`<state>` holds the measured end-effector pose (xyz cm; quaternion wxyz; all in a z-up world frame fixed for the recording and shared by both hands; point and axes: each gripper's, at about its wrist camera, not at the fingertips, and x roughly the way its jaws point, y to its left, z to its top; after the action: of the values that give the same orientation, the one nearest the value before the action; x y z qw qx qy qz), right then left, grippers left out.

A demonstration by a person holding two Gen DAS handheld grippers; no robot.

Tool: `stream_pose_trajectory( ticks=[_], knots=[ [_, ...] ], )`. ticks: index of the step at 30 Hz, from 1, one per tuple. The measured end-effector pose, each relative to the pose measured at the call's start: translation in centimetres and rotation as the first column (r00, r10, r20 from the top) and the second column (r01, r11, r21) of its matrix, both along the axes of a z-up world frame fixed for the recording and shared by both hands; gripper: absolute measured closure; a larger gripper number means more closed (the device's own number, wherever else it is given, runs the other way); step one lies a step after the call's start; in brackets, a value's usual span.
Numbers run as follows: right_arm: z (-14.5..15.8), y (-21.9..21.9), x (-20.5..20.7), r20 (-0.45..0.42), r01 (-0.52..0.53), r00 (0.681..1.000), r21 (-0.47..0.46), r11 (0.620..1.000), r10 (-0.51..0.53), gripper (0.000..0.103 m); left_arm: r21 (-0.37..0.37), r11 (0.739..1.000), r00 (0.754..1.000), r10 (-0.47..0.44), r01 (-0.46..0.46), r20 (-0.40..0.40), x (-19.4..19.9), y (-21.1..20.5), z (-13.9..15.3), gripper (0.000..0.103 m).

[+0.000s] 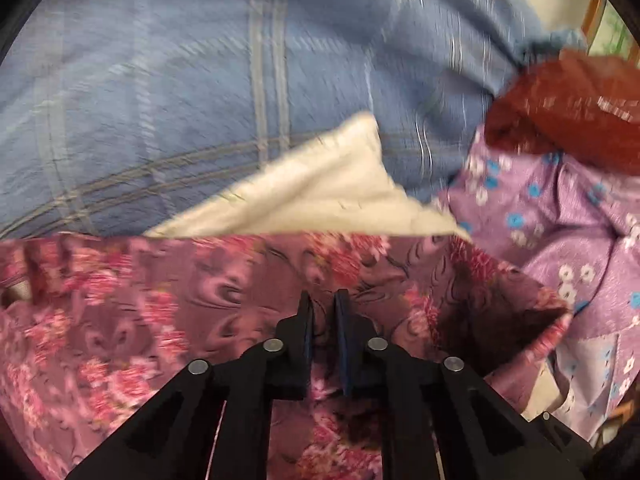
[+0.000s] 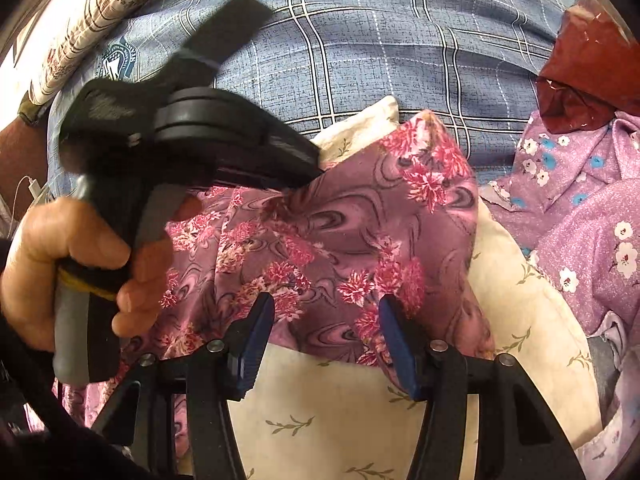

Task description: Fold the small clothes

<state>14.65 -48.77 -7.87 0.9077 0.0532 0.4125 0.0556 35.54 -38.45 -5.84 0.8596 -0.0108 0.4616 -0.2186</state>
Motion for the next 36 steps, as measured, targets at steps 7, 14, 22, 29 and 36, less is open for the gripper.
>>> stream_pose_trajectory(
  ticks=[7, 14, 22, 29, 36],
  knots=[
    [1.3, 1.8, -0.5, 0.024, -0.010, 1.000, -0.002, 1.000, 0.010, 0.048, -0.059, 0.977, 0.973, 0.210, -0.205, 0.099, -3.4, 7.5, 3.4, 0.095],
    [2.8, 5.4, 0.1, 0.040, -0.061, 0.997, -0.003, 0.998, 0.061, 0.046, -0.079, 0.906, 0.899, 0.422, -0.416, 0.113, -7.5, 16.4, 4.5, 0.095],
    [2.3, 10.5, 2.6, -0.031, -0.127, 0.992, -0.055, 0.990, 0.125, 0.046, -0.028, 0.870, 0.869, 0.490, -0.493, -0.073, -8.1, 23.7, -0.5, 0.091],
    [2.2, 11.2, 2.4, -0.051, -0.134, 0.990, -0.065, 0.989, 0.131, 0.046, -0.111, 0.929, 0.935, 0.356, -0.353, 0.001, -8.2, 26.3, -0.6, 0.072],
    [4.0, 12.2, 0.8, -0.041, -0.207, 0.978, -0.054, 0.977, 0.205, 0.045, -0.011, 0.998, 0.976, 0.067, -0.066, 0.209, -10.2, 25.8, 0.9, 0.046]
  ],
)
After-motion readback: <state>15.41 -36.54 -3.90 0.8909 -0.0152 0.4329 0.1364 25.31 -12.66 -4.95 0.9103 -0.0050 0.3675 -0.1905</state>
